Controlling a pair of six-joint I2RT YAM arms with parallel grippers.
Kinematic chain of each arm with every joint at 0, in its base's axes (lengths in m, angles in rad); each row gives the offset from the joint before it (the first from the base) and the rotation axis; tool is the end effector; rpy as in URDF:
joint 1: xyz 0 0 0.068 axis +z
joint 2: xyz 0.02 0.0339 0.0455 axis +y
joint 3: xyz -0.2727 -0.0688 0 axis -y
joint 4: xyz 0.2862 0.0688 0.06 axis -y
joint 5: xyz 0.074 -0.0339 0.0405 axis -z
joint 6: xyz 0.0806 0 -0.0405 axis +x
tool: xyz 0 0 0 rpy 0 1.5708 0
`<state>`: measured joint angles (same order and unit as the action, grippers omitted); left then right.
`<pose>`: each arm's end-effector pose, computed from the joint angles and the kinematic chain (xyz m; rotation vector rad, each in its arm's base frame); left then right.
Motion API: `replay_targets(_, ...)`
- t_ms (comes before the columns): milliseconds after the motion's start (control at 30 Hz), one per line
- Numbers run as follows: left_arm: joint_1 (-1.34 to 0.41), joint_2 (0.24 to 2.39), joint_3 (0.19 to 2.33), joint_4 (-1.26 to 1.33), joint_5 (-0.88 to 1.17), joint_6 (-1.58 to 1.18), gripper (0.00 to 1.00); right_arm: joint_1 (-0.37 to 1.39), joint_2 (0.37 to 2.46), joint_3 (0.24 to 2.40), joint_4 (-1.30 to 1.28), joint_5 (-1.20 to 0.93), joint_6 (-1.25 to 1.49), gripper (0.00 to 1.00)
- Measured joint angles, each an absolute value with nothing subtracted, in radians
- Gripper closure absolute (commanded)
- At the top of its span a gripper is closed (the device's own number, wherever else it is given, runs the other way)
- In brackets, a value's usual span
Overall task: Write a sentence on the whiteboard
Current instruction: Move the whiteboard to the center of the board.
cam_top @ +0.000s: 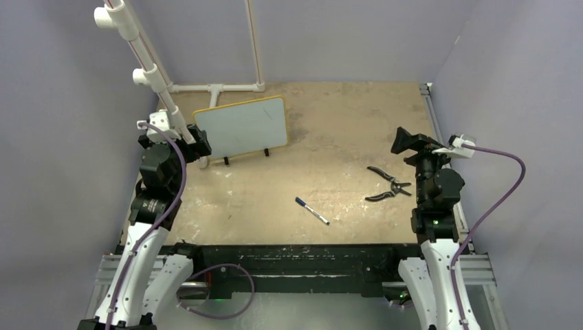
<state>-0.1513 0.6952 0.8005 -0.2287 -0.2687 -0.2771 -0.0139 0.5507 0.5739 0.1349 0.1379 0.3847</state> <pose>0.2399 -0.0149 0.3593 -0.3056 1.6628 -0.0936 0.2241 -0.0142 0.3470 0.3918 1.3622 0.2094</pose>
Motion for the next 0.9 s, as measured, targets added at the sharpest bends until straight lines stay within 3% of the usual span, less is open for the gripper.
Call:
replay_targets(233,-0.151,0.758,0.801,-0.252,-0.278,-0.278,0.01,-0.014,0.570,0.576,0.139,0.085,0.357,0.01)
replay_targets(333,-0.151,0.747,0.799,-0.262,-0.270,-0.279,0.10,-0.014,0.592,0.576,0.152,0.036,0.344,0.01)
replay_targets(500,-0.152,0.671,0.749,-0.217,-0.141,-0.281,0.16,-0.014,0.609,0.576,0.139,-0.022,0.332,0.02)
replay_targets(667,-0.265,0.746,0.749,-0.208,-0.127,-0.315,0.17,-0.014,0.607,0.562,0.180,-0.108,0.331,0.14)
replay_targets(767,-0.350,0.804,0.749,-0.236,-0.136,-0.322,0.15,0.002,0.663,0.553,0.239,-0.174,0.336,0.15)
replay_targets(900,-0.361,0.892,0.811,-0.305,-0.137,-0.302,0.13,0.178,0.794,0.537,0.299,-0.130,0.350,0.16)
